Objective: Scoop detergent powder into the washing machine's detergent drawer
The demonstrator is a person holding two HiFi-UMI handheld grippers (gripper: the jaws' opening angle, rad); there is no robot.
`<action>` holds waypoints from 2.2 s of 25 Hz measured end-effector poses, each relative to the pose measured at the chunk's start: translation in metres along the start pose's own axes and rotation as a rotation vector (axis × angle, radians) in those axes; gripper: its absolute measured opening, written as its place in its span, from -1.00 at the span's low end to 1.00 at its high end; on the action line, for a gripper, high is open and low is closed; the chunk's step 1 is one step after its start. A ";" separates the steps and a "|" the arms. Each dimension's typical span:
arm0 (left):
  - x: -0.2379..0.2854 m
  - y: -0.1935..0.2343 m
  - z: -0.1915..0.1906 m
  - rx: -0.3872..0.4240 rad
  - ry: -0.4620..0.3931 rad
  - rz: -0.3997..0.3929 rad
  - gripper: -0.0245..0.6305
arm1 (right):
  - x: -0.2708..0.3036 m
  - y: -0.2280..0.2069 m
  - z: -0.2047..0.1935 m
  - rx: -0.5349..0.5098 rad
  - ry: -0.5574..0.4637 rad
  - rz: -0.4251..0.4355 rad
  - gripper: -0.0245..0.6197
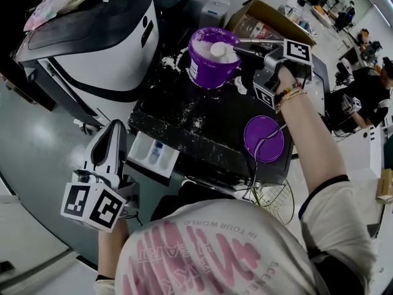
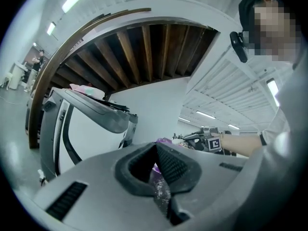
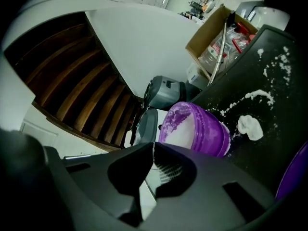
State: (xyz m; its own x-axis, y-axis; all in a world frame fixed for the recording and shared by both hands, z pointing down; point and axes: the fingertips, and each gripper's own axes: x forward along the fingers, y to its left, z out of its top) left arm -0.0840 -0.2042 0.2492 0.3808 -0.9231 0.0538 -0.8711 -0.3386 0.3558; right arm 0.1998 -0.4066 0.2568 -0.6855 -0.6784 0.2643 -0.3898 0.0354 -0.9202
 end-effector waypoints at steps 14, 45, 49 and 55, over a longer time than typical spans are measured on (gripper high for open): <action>-0.024 -0.022 0.005 0.019 -0.020 -0.064 -0.92 | -0.030 0.031 -0.059 -0.016 0.043 0.065 -0.92; -0.066 -0.029 -0.063 -0.031 0.123 -0.179 -0.92 | -0.088 0.000 -0.221 0.094 0.046 0.060 -0.91; -0.065 -0.039 -0.072 -0.024 0.138 -0.193 -0.92 | -0.098 -0.009 -0.234 0.105 0.053 0.057 -0.91; -0.069 -0.054 -0.087 -0.046 0.141 -0.197 -0.92 | -0.114 -0.023 -0.251 0.113 0.063 0.060 -0.91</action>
State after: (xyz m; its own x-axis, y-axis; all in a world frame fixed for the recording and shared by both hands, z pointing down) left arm -0.0367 -0.1060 0.3078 0.5845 -0.8042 0.1077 -0.7617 -0.4981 0.4144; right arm 0.1329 -0.1462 0.3204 -0.7441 -0.6301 0.2218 -0.2774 -0.0106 -0.9607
